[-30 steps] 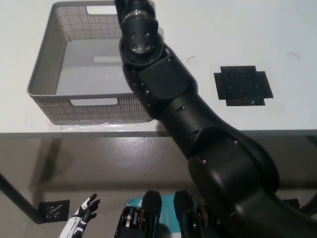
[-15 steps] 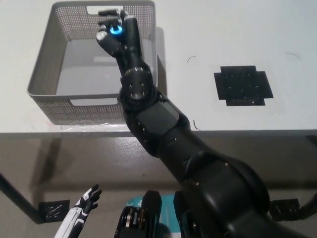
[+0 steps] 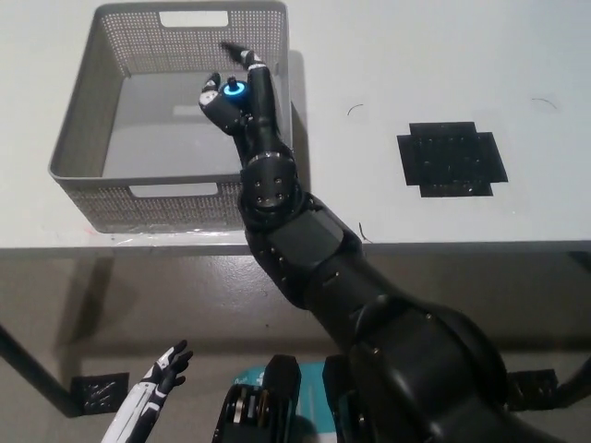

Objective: Use the right hand to pick up a electric screw driver and put it into a container on the left side

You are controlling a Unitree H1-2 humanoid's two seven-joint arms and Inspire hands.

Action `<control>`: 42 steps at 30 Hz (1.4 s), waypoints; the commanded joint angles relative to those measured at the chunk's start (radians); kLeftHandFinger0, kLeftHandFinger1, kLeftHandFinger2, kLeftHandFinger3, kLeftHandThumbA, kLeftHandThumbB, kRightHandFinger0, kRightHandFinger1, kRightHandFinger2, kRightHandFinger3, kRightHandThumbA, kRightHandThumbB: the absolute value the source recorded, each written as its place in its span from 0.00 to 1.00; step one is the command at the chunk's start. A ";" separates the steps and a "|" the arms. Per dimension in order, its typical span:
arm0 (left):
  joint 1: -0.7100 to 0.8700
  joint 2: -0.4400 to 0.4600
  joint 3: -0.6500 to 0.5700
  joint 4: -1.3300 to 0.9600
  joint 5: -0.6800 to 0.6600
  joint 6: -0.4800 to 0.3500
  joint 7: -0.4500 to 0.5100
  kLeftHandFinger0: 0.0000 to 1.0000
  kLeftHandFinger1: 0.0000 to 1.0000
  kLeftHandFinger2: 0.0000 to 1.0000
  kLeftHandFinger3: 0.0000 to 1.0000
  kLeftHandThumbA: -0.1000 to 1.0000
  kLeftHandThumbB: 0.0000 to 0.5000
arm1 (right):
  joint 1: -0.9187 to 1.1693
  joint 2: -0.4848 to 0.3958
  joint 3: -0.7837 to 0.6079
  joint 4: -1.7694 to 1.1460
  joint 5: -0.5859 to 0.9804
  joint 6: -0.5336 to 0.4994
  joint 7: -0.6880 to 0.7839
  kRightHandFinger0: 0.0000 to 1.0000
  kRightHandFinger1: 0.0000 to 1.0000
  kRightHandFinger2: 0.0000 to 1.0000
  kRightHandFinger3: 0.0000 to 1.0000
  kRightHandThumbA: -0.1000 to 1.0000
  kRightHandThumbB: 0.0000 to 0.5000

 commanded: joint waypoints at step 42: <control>-0.003 0.015 0.018 0.026 -0.026 -0.054 -0.022 1.00 1.00 1.00 1.00 1.00 0.42 | 0.798 -0.456 -0.031 -1.557 0.120 0.137 0.362 1.00 1.00 1.00 1.00 0.94 0.66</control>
